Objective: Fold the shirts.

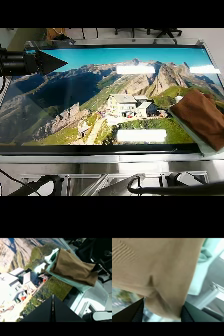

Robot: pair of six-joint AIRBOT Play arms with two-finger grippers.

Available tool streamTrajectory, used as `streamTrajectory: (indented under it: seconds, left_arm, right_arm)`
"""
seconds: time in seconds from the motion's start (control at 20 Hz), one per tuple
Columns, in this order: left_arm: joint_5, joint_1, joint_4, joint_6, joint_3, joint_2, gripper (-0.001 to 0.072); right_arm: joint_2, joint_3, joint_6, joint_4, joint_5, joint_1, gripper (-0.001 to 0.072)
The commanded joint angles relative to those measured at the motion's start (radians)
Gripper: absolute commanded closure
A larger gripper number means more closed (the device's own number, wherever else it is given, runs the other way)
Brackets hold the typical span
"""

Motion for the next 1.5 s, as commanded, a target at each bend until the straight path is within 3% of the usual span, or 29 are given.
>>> streamTrajectory:
  seconds: [0.0, 0.25, 0.4, 0.45, 0.5, 0.55, 0.65, 0.85, 1.2, 1.45]
  left_arm:
    - [0.001, 0.000, -0.001, 0.002, 0.000, -0.001, 0.0687]
    - [0.024, 0.000, -0.002, 0.002, 0.000, -0.001, 0.0687]
    - [0.040, 0.000, -0.002, 0.002, 0.000, -0.001, 0.0687]
    - [0.047, 0.001, -0.002, 0.002, 0.000, -0.001, 0.0687]
    - [0.052, 0.001, -0.003, 0.002, 0.000, 0.000, 0.0687]
    - [0.060, 0.000, -0.002, 0.002, 0.000, 0.000, 0.0687]
    - [0.061, 0.000, 0.000, 0.001, 0.000, 0.000, 0.0688]
    - [0.037, -0.026, 0.025, -0.006, -0.071, 0.048, 0.0690]
    - [0.152, -0.255, 0.298, -0.051, -0.584, 0.332, 0.0689]
    - [0.245, -0.353, 0.314, -0.101, -0.845, 0.456, 0.0689]
  right_arm:
    - [-0.012, 0.047, -0.047, -0.088, 0.040, 0.000, 0.0231]
    - [-0.049, 0.412, -0.047, 0.034, 0.034, 0.001, 0.0231]
    - [-0.065, 0.544, -0.047, 0.256, -0.022, 0.002, 0.0235]
    - [-0.063, 0.543, -0.047, 0.361, -0.040, 0.002, 0.0272]
    - [-0.064, 0.540, -0.053, 0.470, -0.045, 0.003, 0.0507]
    - [-0.063, 0.528, -0.075, 0.556, -0.054, 0.016, 0.0606]
    - [-0.047, 0.487, -0.124, 0.597, -0.080, 0.086, 0.0693]
    - [0.090, 0.237, -0.226, 0.589, -0.215, 0.304, 0.0693]
    - [0.399, -0.500, -0.292, 0.589, -0.570, 0.803, 0.0693]
    - [0.408, -0.650, -0.306, 0.535, -0.666, 1.043, 0.0692]
